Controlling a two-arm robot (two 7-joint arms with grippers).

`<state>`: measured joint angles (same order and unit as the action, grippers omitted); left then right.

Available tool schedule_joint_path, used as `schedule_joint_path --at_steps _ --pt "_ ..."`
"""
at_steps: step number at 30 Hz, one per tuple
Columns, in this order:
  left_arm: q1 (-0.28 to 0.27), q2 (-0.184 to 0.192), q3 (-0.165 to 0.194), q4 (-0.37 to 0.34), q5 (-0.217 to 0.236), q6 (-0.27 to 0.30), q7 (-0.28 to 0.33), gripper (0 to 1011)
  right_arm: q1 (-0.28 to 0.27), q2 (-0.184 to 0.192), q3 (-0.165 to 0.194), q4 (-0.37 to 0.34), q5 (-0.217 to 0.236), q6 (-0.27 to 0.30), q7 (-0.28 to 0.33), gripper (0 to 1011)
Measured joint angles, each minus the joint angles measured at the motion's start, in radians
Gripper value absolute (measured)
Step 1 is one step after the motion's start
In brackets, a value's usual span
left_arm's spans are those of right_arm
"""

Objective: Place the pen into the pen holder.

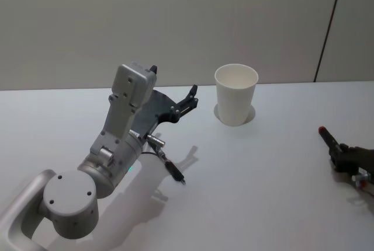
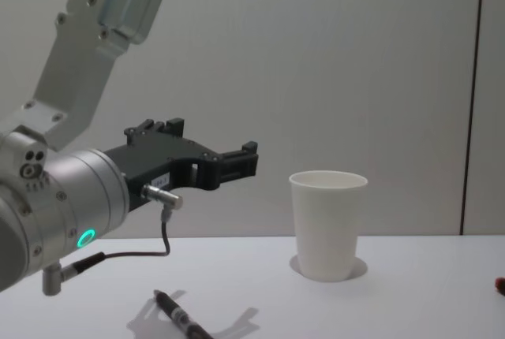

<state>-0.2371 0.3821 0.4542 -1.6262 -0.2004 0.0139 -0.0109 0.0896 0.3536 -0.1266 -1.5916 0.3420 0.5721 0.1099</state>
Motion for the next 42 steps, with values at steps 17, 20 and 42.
schedule_joint_path --at_steps 17,20,42 --pt "0.000 0.000 0.000 0.000 0.000 0.000 0.000 1001 -0.017 -0.007 -0.005 -0.017 -0.023 -0.093 -0.028 187" --pt "0.000 0.000 0.000 0.000 0.000 0.000 0.000 1001 -0.018 -0.009 -0.005 -0.027 -0.030 -0.128 -0.036 187" --pt "0.000 0.000 0.000 0.000 0.000 0.000 0.000 1001 0.043 -0.063 -0.027 -0.070 -0.104 -0.362 -0.051 187"
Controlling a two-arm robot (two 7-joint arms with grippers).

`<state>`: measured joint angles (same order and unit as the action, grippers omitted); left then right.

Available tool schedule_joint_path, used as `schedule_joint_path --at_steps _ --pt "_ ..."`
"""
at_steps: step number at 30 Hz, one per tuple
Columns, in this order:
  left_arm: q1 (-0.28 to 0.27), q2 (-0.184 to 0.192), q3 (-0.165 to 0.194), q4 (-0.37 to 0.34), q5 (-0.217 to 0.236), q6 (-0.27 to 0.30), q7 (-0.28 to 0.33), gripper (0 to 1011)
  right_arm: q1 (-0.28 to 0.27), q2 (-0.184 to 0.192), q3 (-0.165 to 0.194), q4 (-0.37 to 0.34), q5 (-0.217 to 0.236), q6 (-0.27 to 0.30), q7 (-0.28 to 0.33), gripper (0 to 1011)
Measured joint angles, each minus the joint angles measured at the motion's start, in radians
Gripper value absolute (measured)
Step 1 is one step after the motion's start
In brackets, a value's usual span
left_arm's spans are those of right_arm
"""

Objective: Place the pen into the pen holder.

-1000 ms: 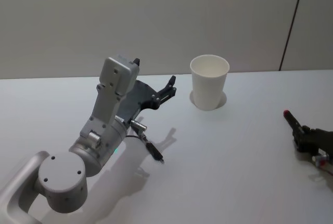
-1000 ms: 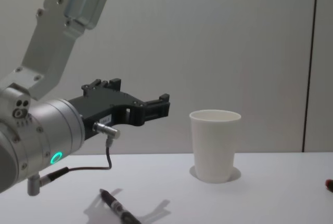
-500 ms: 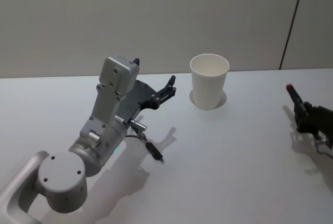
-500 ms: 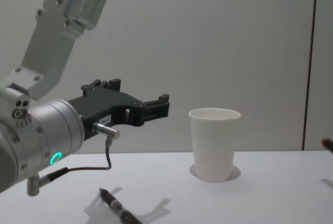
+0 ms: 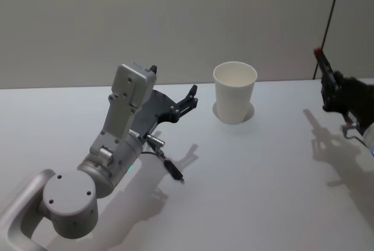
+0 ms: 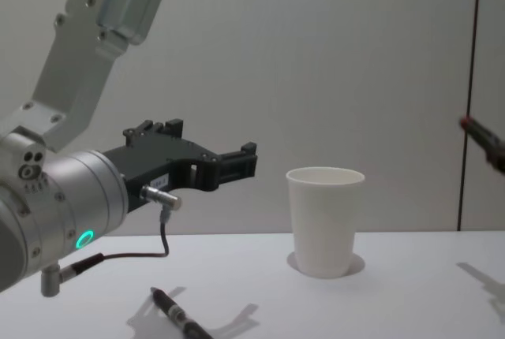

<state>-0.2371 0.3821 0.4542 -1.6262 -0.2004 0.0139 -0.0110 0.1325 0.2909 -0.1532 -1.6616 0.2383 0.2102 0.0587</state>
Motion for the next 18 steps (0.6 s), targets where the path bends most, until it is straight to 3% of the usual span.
schedule_joint_path --at_steps 11,18 --pt "0.000 0.000 0.000 0.000 0.000 0.000 0.000 1001 0.079 -0.057 -0.023 0.026 -0.029 -0.127 0.019 187" --pt "0.000 0.000 0.000 0.000 0.000 0.000 0.000 1001 0.170 -0.121 -0.049 0.100 -0.058 -0.228 0.038 187"
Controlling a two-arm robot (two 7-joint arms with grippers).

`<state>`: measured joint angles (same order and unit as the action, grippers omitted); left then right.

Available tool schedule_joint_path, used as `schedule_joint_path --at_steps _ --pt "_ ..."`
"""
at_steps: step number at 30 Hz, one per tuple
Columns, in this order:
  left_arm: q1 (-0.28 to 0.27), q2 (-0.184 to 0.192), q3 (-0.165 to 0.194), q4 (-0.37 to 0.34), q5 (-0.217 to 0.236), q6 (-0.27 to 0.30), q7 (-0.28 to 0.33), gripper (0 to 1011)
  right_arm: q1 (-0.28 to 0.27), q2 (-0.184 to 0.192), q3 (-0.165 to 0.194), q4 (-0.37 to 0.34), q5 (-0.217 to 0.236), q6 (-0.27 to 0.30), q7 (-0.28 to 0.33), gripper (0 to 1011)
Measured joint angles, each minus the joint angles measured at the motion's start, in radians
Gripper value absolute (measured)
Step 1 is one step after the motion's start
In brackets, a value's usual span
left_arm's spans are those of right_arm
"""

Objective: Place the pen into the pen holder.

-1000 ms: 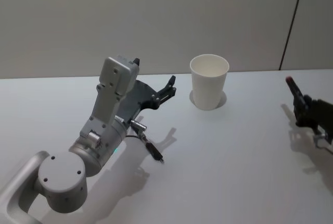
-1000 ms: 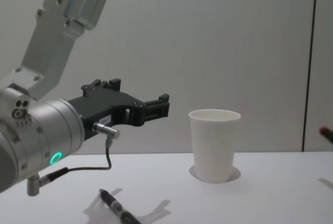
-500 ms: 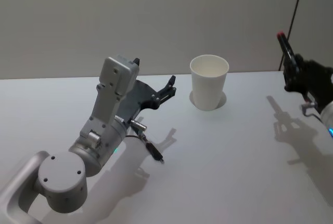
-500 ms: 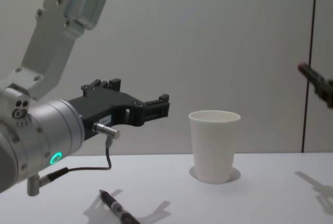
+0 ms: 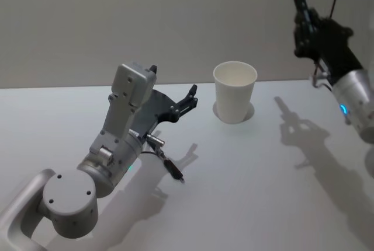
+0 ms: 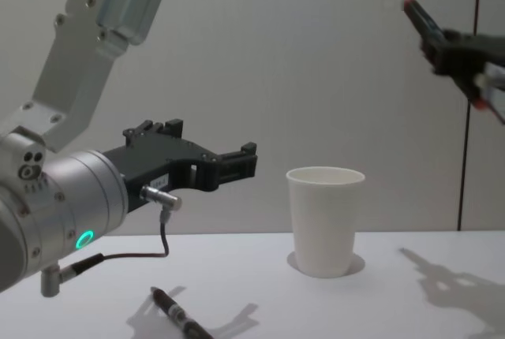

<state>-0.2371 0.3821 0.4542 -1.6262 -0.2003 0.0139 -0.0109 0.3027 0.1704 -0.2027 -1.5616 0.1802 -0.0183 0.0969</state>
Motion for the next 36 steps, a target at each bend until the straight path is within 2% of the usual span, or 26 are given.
schedule_joint_path --at_steps 6,9,15,21,28,36 --pt "0.000 0.000 0.000 0.000 0.000 0.000 0.000 1001 0.083 -0.056 -0.024 0.092 -0.040 -0.056 0.007 187" --pt "0.000 0.000 0.000 0.000 0.000 0.000 0.000 1001 0.110 -0.073 -0.033 0.126 -0.059 -0.067 0.009 187" --pt "0.000 0.000 0.000 0.000 0.000 0.000 0.000 1001 0.181 -0.120 -0.058 0.245 -0.113 -0.084 0.006 187" --pt "0.000 0.000 0.000 0.000 0.000 0.000 0.000 1001 0.225 -0.151 -0.076 0.343 -0.157 -0.090 -0.007 187" --pt "0.000 0.000 0.000 0.000 0.000 0.000 0.000 1001 0.255 -0.172 -0.089 0.425 -0.192 -0.098 -0.017 187" --pt "0.000 0.000 0.000 0.000 0.000 0.000 0.000 1001 0.266 -0.185 -0.101 0.466 -0.209 -0.120 -0.015 187"
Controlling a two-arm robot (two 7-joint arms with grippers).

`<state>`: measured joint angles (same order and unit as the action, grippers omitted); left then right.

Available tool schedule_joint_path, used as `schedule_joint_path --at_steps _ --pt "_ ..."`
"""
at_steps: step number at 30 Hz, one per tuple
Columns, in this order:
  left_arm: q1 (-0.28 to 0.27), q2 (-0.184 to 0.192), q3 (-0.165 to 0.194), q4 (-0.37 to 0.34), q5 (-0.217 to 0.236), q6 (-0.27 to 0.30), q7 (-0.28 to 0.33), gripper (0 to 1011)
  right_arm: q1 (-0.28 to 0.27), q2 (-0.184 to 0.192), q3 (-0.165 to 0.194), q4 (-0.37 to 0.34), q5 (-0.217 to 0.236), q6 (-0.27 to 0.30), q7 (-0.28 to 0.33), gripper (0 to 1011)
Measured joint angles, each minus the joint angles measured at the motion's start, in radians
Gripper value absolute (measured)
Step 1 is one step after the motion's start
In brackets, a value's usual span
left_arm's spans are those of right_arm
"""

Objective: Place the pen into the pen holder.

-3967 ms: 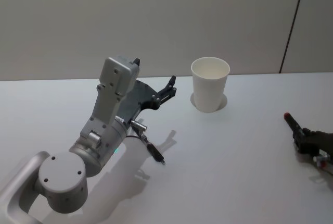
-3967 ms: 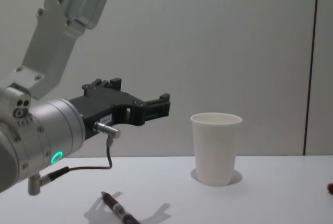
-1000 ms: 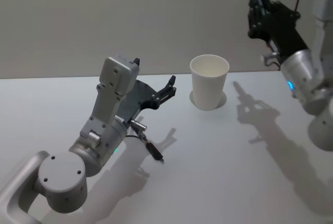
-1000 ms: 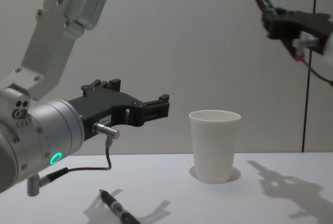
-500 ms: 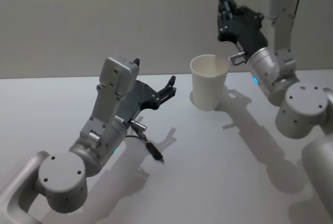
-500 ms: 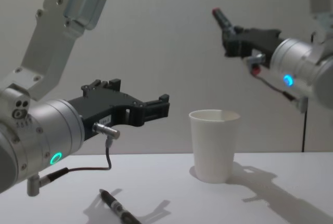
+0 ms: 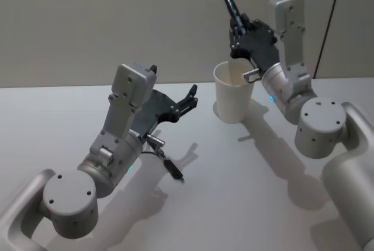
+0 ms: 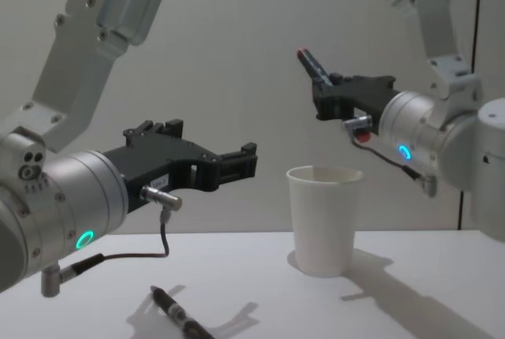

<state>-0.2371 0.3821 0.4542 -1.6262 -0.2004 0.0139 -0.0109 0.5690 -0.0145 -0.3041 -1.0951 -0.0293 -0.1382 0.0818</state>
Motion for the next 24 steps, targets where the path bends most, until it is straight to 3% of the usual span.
schedule_joint_path --at_steps 9,24 --pt "0.000 0.000 0.000 0.000 0.000 0.000 0.000 1001 -0.006 -0.008 -0.017 0.003 -0.021 -0.024 0.001 187" --pt "0.000 0.000 0.000 0.000 0.000 0.000 0.000 1001 -0.048 -0.006 -0.038 -0.033 -0.072 -0.029 -0.053 187"
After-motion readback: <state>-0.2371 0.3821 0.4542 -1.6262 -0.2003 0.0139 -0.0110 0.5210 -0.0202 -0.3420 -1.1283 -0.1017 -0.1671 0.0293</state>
